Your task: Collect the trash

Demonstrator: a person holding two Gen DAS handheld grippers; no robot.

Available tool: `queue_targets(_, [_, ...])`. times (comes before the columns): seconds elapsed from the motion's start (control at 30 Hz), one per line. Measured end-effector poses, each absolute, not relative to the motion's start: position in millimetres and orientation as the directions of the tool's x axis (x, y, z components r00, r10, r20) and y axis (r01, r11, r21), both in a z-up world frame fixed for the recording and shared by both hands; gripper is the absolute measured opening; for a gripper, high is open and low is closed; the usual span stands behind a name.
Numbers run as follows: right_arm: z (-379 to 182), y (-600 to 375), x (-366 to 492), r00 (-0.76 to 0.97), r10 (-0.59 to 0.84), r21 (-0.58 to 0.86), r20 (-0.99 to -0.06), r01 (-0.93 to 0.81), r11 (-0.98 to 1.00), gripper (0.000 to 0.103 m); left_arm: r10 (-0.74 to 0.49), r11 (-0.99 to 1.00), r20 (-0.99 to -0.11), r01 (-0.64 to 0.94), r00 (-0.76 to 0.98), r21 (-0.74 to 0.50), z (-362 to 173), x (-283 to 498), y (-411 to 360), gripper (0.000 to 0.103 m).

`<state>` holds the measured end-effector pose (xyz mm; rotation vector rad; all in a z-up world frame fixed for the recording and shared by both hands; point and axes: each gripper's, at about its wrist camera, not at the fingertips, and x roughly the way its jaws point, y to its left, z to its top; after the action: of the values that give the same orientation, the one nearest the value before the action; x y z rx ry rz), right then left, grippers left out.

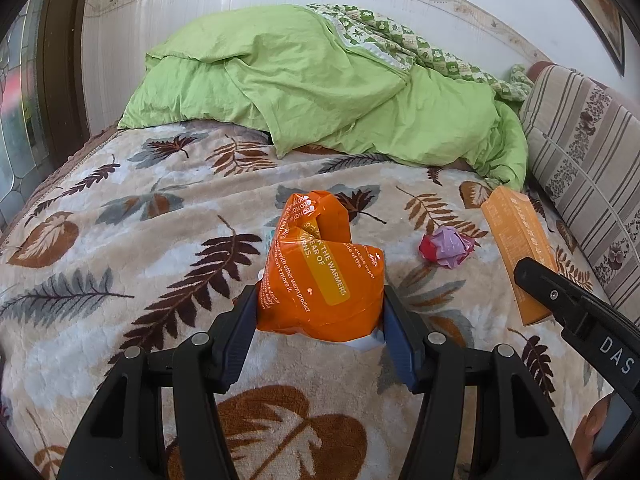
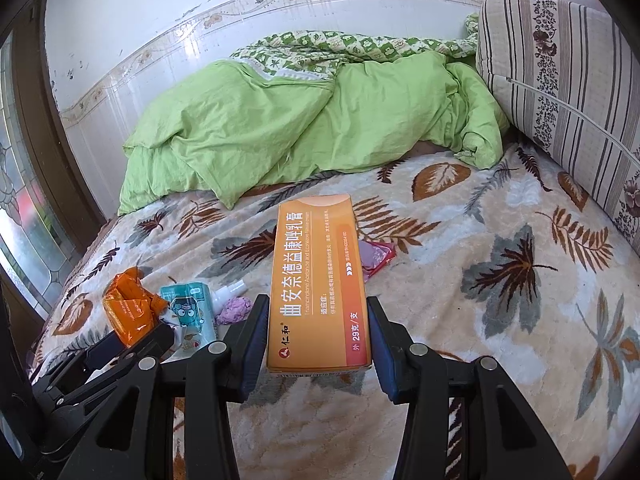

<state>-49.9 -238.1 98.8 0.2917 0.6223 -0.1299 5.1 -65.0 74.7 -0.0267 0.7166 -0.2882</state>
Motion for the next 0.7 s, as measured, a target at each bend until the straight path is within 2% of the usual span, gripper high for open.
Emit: queue_targets(0.7, [99.5,-238.9,-51.5,0.811,-0.034,0.227,-0.584,0.203,0.953,0.050,-0.267,0.960,-0.644,0.252,0.716,-0.119,77.5,3.8,-64.2,0.059])
